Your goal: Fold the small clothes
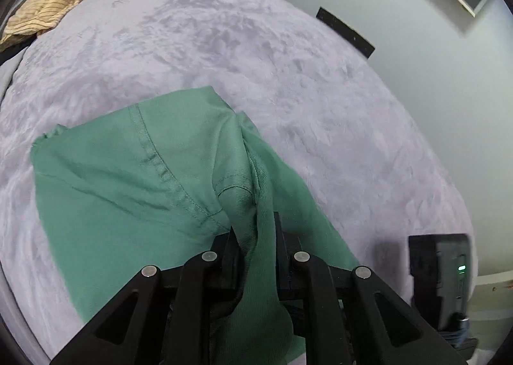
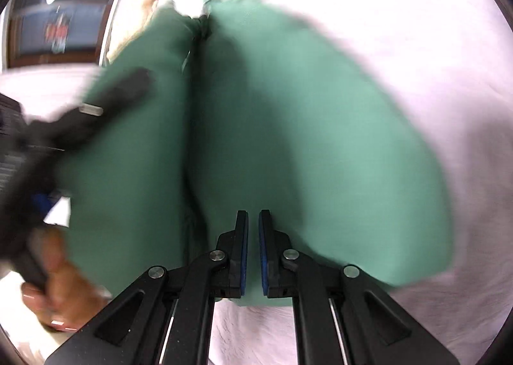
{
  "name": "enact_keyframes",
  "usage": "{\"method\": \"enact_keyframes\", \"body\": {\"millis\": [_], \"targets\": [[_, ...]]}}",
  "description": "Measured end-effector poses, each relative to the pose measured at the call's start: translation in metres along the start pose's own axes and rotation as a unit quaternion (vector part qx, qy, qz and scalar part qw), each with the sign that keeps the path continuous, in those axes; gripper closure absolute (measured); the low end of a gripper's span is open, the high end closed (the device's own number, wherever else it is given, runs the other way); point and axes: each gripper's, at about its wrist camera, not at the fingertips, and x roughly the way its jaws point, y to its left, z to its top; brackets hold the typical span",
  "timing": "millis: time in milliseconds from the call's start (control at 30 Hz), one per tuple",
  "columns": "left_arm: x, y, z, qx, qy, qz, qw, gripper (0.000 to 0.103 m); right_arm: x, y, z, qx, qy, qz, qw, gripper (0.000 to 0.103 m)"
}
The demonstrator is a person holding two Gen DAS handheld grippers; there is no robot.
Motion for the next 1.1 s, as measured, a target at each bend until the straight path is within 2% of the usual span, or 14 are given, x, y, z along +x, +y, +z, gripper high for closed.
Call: {"method": "enact_keyframes", "body": {"millis": [133, 233, 267, 300, 333, 400, 500, 567, 633, 733, 833, 967, 1067, 1100], "targets": [[0.034, -0.025, -0.006, 0.038, 0.020, 0.054, 0.9976, 0.088, -0.005, -0.022, 0.001, 0.021, -0.006, 0.029, 0.999, 0.096], [0.023, -0.032, -0.006, 0.044, 0.010, 0.061, 0.9971, 0.088, -0.001, -0.023, 0.000, 0.019, -0.002, 0.031, 0.999, 0.096], [0.013, -0.033, -0.006, 0.042, 0.000, 0.059, 0.9974, 0.083, 0.001, -0.022, 0.001, 0.020, -0.001, 0.034, 0.999, 0.096], [0.006, -0.035, -0.006, 0.043, -0.008, 0.061, 0.9972, 0.074, 0.001, -0.022, 0.001, 0.021, 0.000, 0.037, 0.999, 0.096], [-0.005, -0.034, -0.007, 0.045, -0.022, 0.057, 0.9971, 0.040, 0.001, -0.025, 0.004, 0.022, 0.002, 0.038, 0.999, 0.096], [-0.037, -0.036, -0.011, 0.049, -0.077, 0.058, 0.9941, 0.010, 0.002, -0.024, 0.008, 0.023, 0.002, 0.041, 0.999, 0.096], [-0.069, -0.031, -0.015, 0.047, -0.106, 0.047, 0.9921, 0.010, -0.019, -0.037, 0.017, 0.039, -0.024, 0.071, 0.996, 0.095], [-0.089, -0.013, -0.021, 0.026, -0.120, 0.042, 0.9915, 0.010, -0.025, -0.045, 0.020, 0.065, -0.038, 0.102, 0.992, 0.084], [-0.097, 0.013, -0.022, -0.004, -0.123, 0.050, 0.9912, 0.010, -0.028, -0.053, 0.023, 0.094, -0.041, 0.131, 0.986, 0.067], [-0.102, 0.069, -0.034, -0.072, -0.112, 0.090, 0.9870, 0.010, -0.027, -0.054, 0.026, 0.112, -0.040, 0.174, 0.978, 0.049], [-0.089, 0.120, -0.053, -0.133, -0.087, 0.134, 0.9782, 0.010, -0.018, -0.051, 0.047, 0.122, -0.031, 0.212, 0.969, 0.042], [-0.056, 0.163, -0.079, -0.187, -0.048, 0.157, 0.9685, 0.010, 0.000, -0.019, 0.071, 0.081, 0.008, 0.168, 0.982, 0.042], [-0.037, 0.176, -0.091, -0.219, -0.038, 0.142, 0.9646, 0.010, 0.016, 0.005, 0.086, 0.028, 0.045, 0.092, 0.994, 0.046], [-0.034, 0.176, -0.093, -0.225, -0.036, 0.143, 0.9631, 0.010, 0.021, 0.017, 0.090, 0.000, 0.051, 0.060, 0.997, 0.073]]}}
